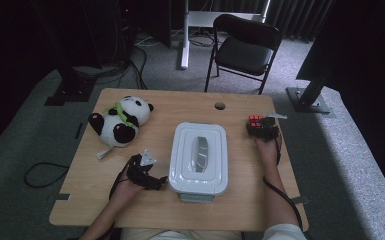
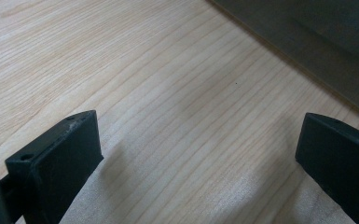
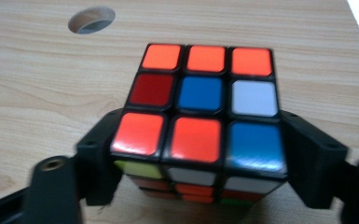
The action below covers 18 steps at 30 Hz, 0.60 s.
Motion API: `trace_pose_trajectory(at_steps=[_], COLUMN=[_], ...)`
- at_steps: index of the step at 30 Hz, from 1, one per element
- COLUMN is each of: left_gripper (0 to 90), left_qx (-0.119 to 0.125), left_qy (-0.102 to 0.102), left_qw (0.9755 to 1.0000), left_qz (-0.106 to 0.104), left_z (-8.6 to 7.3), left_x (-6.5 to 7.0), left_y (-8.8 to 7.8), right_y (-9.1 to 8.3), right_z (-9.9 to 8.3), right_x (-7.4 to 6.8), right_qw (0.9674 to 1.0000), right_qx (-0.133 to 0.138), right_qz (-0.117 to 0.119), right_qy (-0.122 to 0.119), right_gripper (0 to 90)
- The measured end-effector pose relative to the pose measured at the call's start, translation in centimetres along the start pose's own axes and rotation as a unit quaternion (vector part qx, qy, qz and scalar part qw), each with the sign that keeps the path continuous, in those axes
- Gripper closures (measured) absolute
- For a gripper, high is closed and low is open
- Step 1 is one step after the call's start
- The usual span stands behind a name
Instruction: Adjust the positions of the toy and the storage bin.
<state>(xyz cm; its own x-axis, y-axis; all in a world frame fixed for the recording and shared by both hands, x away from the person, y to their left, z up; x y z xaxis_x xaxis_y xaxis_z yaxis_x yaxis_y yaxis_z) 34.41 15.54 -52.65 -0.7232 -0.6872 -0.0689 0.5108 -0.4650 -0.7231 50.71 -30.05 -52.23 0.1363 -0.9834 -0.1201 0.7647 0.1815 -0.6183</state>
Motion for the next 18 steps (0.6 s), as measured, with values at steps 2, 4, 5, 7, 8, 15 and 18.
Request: trace_pose_trajectory(at_steps=[2, 4, 5, 7, 8, 15, 18], left_gripper=[0.8, 0.8, 0.8, 0.8, 0.8, 0.8, 0.8], left_qx=[0.001, 0.001, 0.001, 0.000, 0.000, 0.000, 0.001], left_qy=[0.000, -0.001, 0.000, 0.000, 0.001, 0.000, -0.001], left_qw=[1.0000, 1.0000, 1.0000, 1.0000, 1.0000, 1.0000, 1.0000], left_qz=[0.001, -0.001, 0.000, -0.003, -0.002, 0.000, 0.001], left_z=[0.0, 0.0, 0.0, 0.0, 0.0, 0.0, 0.0], left_x=[0.0, 0.0, 0.0, 0.0, 0.0, -0.1, -0.1], left_y=[0.0, -0.1, -0.1, -0.1, -0.1, -0.1, -0.1], right_y=[0.0, -0.1, -0.3, -0.4, -0.5, -0.9, -1.2], right_z=[0.0, -0.1, -0.1, -0.2, -0.2, -0.5, -0.5], right_x=[0.0, 0.0, 0.1, 0.1, 0.2, 0.1, 0.0], right_qw=[1.0000, 1.0000, 1.0000, 0.9999, 0.9999, 0.9999, 0.9997], right_qx=[-0.002, 0.002, 0.006, 0.009, 0.011, 0.011, 0.012], right_qz=[0.000, 0.007, 0.006, 0.006, 0.006, -0.003, -0.002], right_qy=[0.001, 0.001, -0.001, -0.001, 0.000, -0.012, -0.020], right_gripper=[28.9, 31.3, 32.5, 33.0, 33.3, 33.5, 33.6])
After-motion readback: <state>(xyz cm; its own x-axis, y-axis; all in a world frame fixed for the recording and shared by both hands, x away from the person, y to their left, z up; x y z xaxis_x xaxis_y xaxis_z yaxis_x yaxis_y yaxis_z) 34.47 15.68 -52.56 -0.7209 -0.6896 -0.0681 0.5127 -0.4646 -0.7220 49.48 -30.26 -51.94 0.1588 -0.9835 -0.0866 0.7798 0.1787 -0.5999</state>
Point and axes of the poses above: each handheld gripper's, and its own axes: y roughly forward along the jaws, z roughly out of its top, x roughly to its right, the point moved 1 cm from there along y, roughly forward along the jaws, and after that the axes turned 3 degrees about y, right-handed, at the moved point
